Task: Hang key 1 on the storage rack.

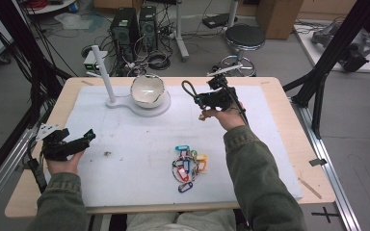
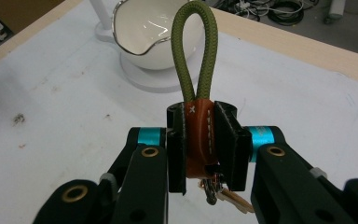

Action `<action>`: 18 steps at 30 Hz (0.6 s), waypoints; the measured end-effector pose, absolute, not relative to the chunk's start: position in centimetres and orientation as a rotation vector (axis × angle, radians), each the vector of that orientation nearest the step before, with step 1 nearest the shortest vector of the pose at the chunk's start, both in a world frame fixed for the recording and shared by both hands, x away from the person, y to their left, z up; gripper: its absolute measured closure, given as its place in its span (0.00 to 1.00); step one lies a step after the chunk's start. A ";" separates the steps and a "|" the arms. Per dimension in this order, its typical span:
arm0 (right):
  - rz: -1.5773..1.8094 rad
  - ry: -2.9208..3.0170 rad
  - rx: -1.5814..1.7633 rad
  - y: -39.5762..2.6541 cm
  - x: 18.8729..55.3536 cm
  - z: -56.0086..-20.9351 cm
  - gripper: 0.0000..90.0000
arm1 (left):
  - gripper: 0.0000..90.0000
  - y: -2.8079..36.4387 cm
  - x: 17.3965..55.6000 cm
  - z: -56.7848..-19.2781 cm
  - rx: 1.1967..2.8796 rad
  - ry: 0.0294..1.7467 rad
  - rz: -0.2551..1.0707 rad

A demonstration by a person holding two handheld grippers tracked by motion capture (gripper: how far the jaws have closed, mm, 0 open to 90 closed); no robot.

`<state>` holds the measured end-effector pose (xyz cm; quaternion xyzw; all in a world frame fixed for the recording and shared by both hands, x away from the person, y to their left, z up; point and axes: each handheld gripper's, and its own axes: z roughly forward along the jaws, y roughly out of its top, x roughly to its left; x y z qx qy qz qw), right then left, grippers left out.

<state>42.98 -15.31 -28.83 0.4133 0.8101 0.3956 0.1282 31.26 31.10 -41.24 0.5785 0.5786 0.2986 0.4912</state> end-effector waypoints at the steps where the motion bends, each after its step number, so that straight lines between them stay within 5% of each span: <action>1: 1.151 2.356 1.202 -15.3 43.0 -28.8 0.83 | 0.02 31.1 31.3 -41.2 1.404 1.404 0.725; 18: 1.165 2.411 1.126 -11.6 43.0 -27.9 0.83 | 0.02 31.1 31.3 -41.3 1.405 1.404 0.723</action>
